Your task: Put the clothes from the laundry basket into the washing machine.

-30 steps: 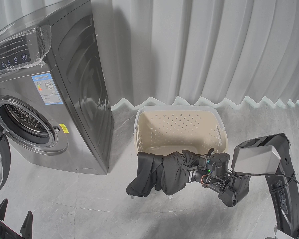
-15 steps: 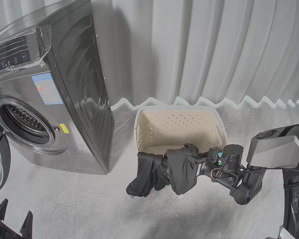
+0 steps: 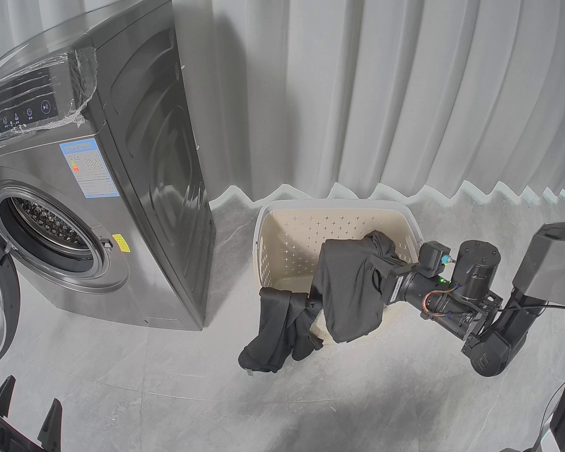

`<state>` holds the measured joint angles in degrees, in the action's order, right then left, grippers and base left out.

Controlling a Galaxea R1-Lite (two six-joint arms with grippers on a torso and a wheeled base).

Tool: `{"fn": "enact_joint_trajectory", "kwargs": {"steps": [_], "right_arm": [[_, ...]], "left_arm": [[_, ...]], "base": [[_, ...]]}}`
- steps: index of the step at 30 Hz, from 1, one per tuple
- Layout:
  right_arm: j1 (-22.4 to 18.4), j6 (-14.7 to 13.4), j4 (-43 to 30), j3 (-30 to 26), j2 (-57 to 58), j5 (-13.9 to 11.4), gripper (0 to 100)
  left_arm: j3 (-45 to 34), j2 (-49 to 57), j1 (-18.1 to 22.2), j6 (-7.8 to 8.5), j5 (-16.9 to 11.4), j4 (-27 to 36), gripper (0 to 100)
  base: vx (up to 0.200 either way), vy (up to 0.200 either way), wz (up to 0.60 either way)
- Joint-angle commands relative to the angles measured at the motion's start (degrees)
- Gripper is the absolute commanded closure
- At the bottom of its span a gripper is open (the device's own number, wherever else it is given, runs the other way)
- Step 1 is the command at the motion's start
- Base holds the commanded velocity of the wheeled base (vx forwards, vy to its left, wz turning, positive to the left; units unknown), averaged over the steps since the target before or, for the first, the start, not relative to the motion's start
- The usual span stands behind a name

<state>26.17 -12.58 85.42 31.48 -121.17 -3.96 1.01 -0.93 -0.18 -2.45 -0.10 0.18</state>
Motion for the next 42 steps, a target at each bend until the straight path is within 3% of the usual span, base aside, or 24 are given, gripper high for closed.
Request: {"fn": "enact_joint_trajectory", "kwargs": {"steps": [1, 14, 19, 27, 29, 30, 31, 38, 42], "right_arm": [[0.6, 0.0, -0.5, -0.4, 7.4, 0.1, 100], [3.4, 0.1, -2.3, -1.9, 15.4, 1.9, 100], [3.3, 2.1, -1.7, -1.4, 18.1, 2.4, 100], [5.7, 2.6, -6.8, -0.5, 25.2, 2.6, 100], [6.1, 2.8, -9.7, -0.1, 27.1, 4.4, 100], [6.3, 4.0, -11.7, 0.6, 28.0, 7.0, 100], [6.3, 4.8, -12.1, 0.8, 28.4, 7.9, 100], [6.3, 6.9, -13.1, 0.8, 31.9, 9.4, 100], [7.1, 8.1, -19.4, 1.0, 37.0, 13.4, 100]], "left_arm": [[-0.9, 0.9, 0.0, -0.01, 0.0, 0.0, 0], [-0.9, 0.9, 0.0, -0.1, 0.0, 0.0, 0], [-0.9, 0.9, 0.0, -0.19, 0.0, 0.0, 0], [-0.9, 0.9, 0.0, -0.19, 0.0, 0.0, 0], [-0.9, 0.9, 0.0, -0.19, 0.0, 0.0, 0], [-0.9, 0.9, -0.1, -0.1, 0.0, 0.0, 0], [-0.9, 0.9, 0.0, -0.01, 0.0, 0.0, 0], [-0.9, 0.9, 0.0, 0.25, -0.1, 0.0, 0], [-0.9, 0.9, -0.1, -0.1, -0.1, 0.0, 0]], "base": [[0.0, 0.0, 0.0], [0.0, 0.0, 0.0], [0.0, 0.0, 0.0], [0.0, 0.0, 0.0], [0.0, 0.0, 0.0], [0.0, 0.0, 0.0], [0.0, 0.0, 0.0], [0.0, 0.0, 0.0], [-0.05, 0.0, 0.0]]}}
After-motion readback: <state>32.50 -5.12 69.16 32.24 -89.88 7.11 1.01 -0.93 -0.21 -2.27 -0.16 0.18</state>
